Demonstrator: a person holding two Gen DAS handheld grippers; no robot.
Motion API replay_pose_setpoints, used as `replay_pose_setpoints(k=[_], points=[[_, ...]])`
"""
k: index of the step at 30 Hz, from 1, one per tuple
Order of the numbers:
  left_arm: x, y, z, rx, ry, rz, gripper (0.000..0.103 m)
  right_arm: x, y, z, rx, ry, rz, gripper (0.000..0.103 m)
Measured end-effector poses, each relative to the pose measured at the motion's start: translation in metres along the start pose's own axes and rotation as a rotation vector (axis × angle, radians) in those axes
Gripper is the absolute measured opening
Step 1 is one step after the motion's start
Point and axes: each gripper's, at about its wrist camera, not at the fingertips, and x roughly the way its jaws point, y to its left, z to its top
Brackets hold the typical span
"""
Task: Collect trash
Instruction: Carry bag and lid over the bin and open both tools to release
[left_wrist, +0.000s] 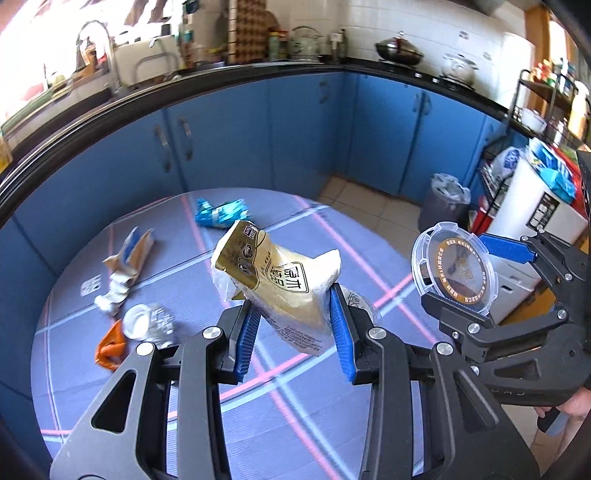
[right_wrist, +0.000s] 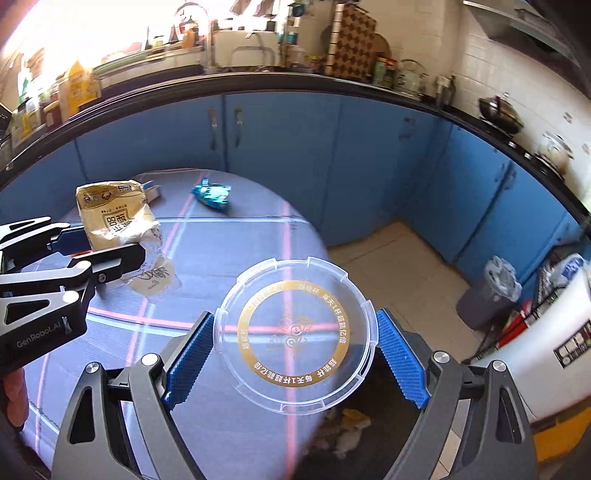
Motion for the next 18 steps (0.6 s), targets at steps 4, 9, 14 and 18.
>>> replay_pose_setpoints(k=[4,9,14,18], points=[[0.005,-0.02,0.006,0.025,0.002,-0.018,0.038,-0.007,-0.026,-0.009,0.035,-0.003,-0.044,0.084],[0.014,-0.047,0.013,0.064,0.008,-0.035,0.038,-0.014,-0.055,-0.021,0.075,-0.005,-0.091,0.084],[0.016,-0.071,0.021,0.103,0.003,-0.048,0.038,-0.017,-0.082,-0.032,0.119,-0.008,-0.103,0.085],[0.018,-0.088,0.025,0.13,0.0,-0.058,0.038,-0.017,-0.092,-0.036,0.114,-0.011,-0.139,0.092]])
